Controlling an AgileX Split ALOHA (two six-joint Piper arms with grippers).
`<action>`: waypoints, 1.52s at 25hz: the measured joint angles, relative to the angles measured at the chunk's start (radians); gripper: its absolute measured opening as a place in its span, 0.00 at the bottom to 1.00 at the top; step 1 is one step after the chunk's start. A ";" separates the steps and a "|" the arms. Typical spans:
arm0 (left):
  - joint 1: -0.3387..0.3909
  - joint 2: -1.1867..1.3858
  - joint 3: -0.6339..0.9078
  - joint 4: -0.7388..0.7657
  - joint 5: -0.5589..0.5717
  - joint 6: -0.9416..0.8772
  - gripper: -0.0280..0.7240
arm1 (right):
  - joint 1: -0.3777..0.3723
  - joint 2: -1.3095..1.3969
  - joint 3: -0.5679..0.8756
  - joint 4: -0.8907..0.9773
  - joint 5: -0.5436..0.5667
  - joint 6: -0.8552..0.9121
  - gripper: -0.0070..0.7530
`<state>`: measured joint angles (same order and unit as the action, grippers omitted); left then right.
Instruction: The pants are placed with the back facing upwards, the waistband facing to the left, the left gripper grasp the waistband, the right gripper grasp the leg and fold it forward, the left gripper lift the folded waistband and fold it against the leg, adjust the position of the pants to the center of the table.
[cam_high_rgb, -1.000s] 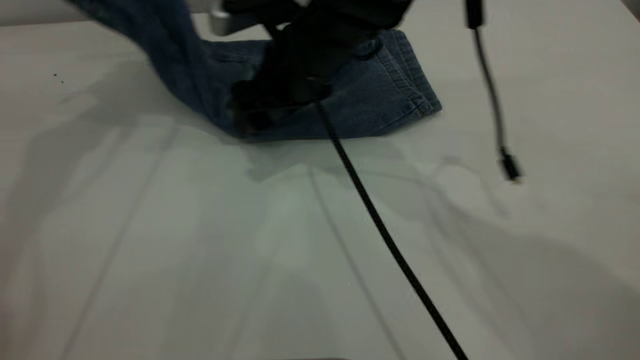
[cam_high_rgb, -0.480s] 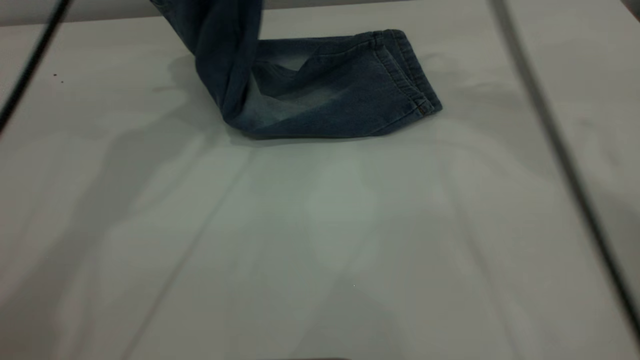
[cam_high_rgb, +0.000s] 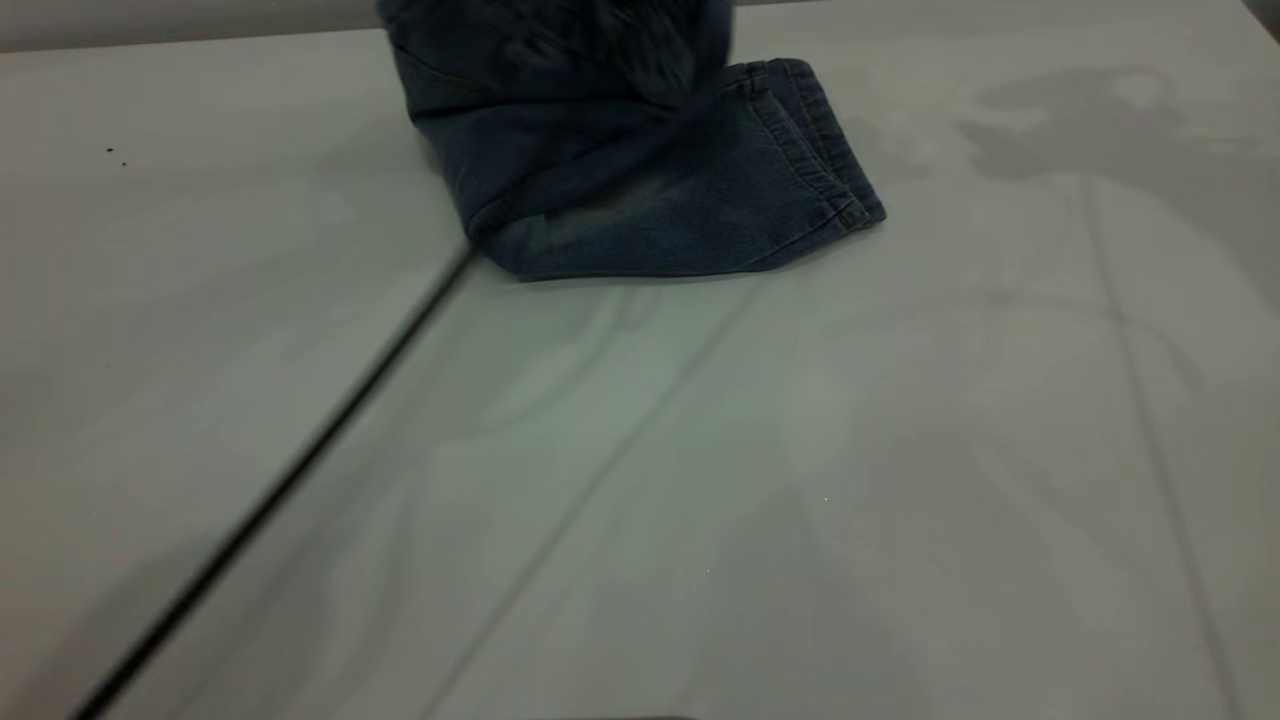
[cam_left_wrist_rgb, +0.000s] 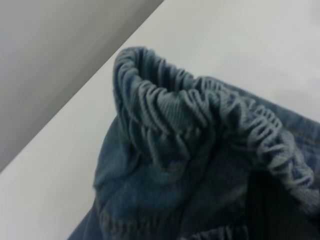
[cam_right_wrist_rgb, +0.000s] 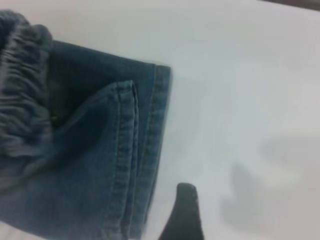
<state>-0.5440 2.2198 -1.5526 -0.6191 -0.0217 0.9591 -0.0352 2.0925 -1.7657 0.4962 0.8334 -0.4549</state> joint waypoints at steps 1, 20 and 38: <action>-0.017 0.012 0.000 -0.001 -0.043 0.012 0.15 | -0.001 0.000 0.000 0.000 0.006 0.000 0.73; -0.030 -0.134 -0.002 -0.078 0.216 0.072 0.81 | -0.001 0.000 0.000 0.004 0.041 0.000 0.73; 0.047 0.251 -0.170 -0.258 0.136 0.098 0.81 | -0.001 0.000 0.000 0.024 0.068 0.000 0.73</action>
<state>-0.4966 2.4710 -1.7227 -0.8773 0.1147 1.0575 -0.0361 2.0925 -1.7657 0.5206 0.9013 -0.4549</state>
